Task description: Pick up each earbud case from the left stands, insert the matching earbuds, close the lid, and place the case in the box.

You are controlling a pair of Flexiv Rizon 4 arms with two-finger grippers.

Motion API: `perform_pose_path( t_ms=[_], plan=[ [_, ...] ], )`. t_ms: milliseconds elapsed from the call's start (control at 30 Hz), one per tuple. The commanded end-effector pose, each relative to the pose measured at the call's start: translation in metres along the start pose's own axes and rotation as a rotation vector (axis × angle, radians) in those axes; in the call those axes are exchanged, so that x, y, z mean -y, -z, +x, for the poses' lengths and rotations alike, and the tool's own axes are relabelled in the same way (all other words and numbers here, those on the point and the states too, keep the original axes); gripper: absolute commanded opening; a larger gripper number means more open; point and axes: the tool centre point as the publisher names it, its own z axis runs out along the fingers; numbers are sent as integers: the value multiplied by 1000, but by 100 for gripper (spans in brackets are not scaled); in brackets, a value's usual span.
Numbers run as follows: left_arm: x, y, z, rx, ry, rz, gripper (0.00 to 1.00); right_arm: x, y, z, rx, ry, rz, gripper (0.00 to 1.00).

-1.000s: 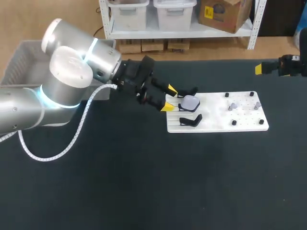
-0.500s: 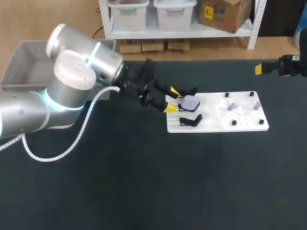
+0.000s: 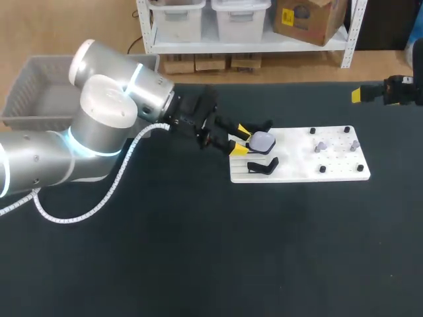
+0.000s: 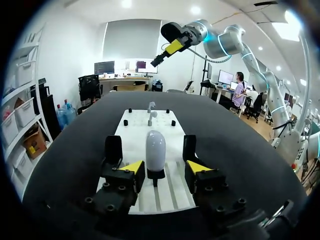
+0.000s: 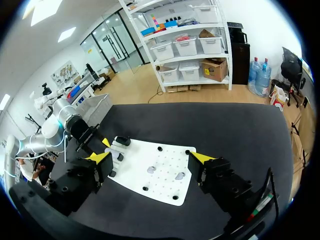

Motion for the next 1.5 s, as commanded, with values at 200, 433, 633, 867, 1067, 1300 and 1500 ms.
perform_pose_path(
  t_ms=[200, 433, 633, 867, 1067, 1300, 1500],
  plan=[
    [-5, -6, 1, -8, -6, 0, 49, 1, 0, 0, 0, 1, -3, 100],
    [-7, -7, 1, -10, 2, -14, 49, 1, 0, 0, 0, 1, -3, 100],
    [-9, -9, 3, -13, 8, -22, 60, 1, 0, 0, 0, 1, -3, 100],
    [-13, -11, 4, -9, 8, -28, 58, 1, 0, 0, 0, 1, -3, 100],
    [-16, -12, 3, -1, 8, -30, 52, 1, 0, 0, 0, 1, -3, 100],
    [-20, -13, 1, 16, 0, -27, 50, 1, 0, 0, 0, 1, -3, 100],
    [-20, -17, -1, 19, -5, -18, 49, 1, 0, 0, 0, 1, -3, 100]
  ],
)
